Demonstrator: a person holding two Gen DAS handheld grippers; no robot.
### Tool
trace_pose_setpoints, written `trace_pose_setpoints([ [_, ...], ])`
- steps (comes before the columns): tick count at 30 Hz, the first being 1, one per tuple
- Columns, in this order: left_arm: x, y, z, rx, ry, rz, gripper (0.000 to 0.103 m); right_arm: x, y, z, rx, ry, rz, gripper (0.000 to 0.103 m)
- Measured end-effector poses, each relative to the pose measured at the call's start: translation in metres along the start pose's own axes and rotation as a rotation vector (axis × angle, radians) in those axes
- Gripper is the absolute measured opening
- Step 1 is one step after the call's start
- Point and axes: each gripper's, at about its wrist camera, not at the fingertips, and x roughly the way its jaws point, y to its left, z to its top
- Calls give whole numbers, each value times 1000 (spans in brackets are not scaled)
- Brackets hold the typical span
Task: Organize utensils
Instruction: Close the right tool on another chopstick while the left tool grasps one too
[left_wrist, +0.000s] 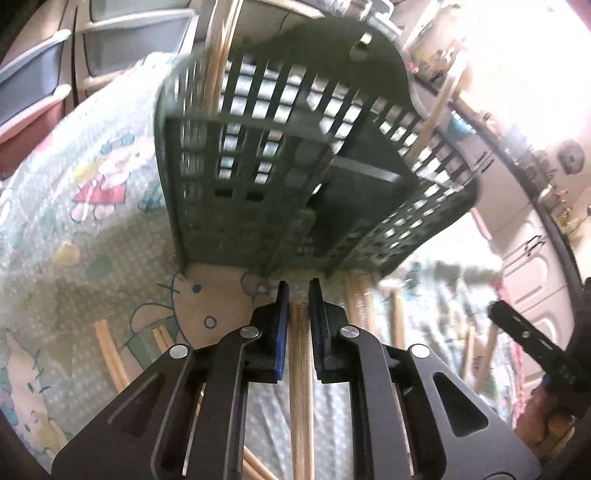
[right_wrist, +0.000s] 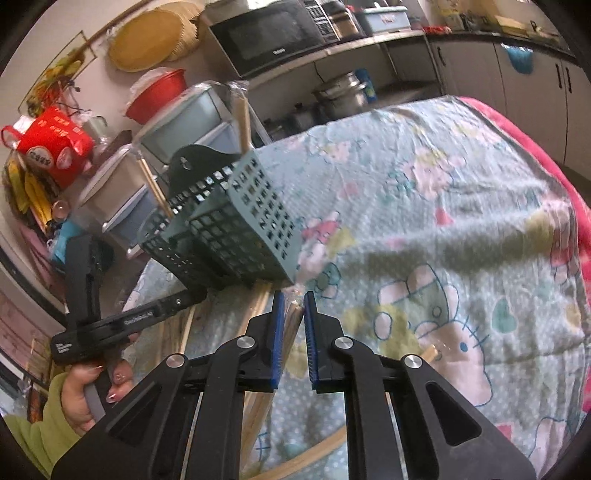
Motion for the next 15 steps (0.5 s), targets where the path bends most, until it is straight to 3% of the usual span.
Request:
trace_pose_setpoints([
  [15, -72, -22, 19, 39, -211, -68, 7, -33, 46, 19, -125, -116, 15, 8],
])
